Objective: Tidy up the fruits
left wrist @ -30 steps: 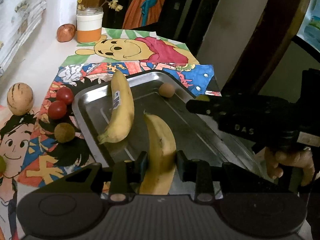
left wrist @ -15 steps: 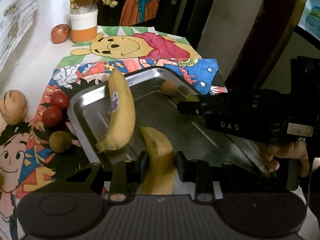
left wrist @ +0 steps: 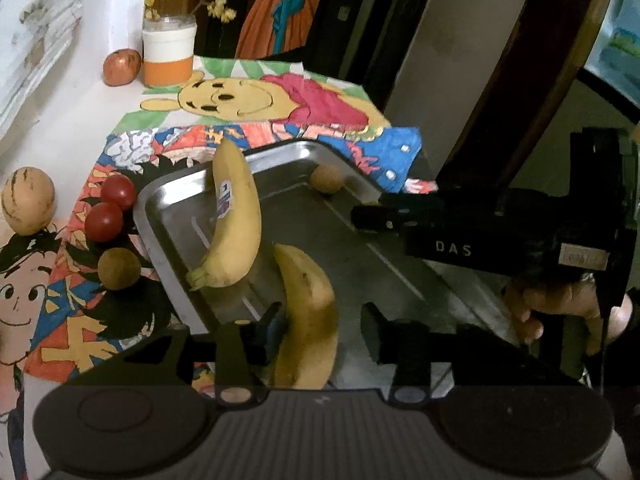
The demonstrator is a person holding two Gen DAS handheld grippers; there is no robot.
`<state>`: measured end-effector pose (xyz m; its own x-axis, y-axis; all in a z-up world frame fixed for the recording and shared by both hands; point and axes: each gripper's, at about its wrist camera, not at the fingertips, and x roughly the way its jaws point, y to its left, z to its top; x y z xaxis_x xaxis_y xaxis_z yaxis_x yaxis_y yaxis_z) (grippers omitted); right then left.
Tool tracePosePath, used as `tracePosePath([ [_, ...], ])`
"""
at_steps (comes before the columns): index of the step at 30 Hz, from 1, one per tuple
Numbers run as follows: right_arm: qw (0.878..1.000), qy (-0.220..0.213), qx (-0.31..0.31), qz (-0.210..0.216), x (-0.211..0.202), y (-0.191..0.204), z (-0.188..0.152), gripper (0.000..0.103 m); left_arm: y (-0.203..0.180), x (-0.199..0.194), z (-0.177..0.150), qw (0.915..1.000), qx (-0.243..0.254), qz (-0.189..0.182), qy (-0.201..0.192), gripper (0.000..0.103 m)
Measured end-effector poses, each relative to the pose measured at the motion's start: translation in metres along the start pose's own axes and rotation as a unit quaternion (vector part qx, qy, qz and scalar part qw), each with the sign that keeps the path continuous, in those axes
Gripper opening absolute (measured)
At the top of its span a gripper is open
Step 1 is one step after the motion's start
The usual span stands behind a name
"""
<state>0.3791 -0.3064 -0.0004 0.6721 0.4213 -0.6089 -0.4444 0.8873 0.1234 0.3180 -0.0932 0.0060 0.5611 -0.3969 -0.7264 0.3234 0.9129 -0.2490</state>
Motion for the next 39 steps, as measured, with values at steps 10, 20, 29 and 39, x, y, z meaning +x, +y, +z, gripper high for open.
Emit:
tracePosePath([
  [10,0.999,-0.039,0.003,-0.009,-0.053,0.008,0.0,0.067,-0.013,-0.055,-0.014,0.9971,-0.007,0.02,-0.073,0.069],
  [20,0.997,-0.071,-0.011,-0.011,-0.114,0.039,-0.005,0.092,-0.018,-0.112,-0.037,0.9878,-0.04,0.068,-0.134,0.096],
  [29,0.995,-0.1,-0.015,0.011,-0.165,0.083,-0.029,0.102,-0.019,-0.153,-0.078,0.9766,-0.047,0.125,-0.168,0.103],
  [39,0.997,-0.076,-0.019,0.005,-0.181,0.125,-0.058,0.103,0.001,-0.182,-0.12,0.964,-0.073,0.19,-0.171,0.103],
])
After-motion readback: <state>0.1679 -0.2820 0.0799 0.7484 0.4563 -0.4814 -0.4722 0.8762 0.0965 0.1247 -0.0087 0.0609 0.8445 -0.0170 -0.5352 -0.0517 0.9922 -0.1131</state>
